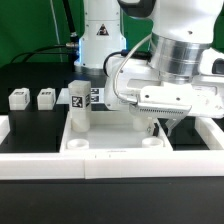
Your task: Assemble square table
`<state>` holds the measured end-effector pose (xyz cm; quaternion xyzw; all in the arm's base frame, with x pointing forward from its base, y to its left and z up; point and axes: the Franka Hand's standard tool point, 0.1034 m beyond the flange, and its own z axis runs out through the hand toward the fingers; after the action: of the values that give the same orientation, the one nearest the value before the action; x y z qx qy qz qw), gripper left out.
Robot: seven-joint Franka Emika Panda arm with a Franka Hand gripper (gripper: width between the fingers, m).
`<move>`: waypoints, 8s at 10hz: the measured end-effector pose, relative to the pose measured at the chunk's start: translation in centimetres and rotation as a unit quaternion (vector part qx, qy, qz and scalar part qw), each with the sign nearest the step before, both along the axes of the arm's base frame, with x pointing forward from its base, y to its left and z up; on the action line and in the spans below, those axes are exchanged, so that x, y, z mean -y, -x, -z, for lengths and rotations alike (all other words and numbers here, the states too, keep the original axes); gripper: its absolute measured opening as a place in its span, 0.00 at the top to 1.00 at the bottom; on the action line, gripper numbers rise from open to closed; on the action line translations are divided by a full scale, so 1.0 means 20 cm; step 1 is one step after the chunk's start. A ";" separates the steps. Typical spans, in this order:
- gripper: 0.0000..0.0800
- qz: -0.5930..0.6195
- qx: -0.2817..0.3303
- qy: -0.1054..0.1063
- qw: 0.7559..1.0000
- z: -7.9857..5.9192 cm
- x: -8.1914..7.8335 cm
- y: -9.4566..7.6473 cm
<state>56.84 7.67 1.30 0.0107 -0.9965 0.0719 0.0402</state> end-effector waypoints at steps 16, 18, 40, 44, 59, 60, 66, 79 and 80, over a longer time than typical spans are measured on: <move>0.22 0.047 -0.032 0.034 0.998 -0.02 -0.09 -0.04; 0.19 0.048 -0.032 0.034 0.998 -0.02 -0.09 -0.04; 0.19 0.581 0.078 0.174 0.791 -0.58 0.85 0.45; 0.19 0.733 0.041 0.233 0.638 -0.34 0.93 0.63; 0.19 0.901 0.112 0.392 0.146 -0.18 1.04 0.90; 0.19 0.892 0.116 0.419 0.122 -0.16 1.03 0.92; 0.19 0.841 0.111 0.517 0.113 -0.13 1.03 0.94; 0.19 0.869 0.112 0.481 0.026 -0.11 1.14 0.98; 0.19 0.868 0.112 0.483 0.026 -0.10 1.14 0.99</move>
Offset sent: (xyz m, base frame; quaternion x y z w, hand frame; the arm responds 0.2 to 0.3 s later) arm 0.0115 0.0441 -0.0006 0.0053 0.0399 -0.0018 0.9992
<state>37.02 -15.15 3.27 -0.8922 -0.0045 0.4495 -0.0426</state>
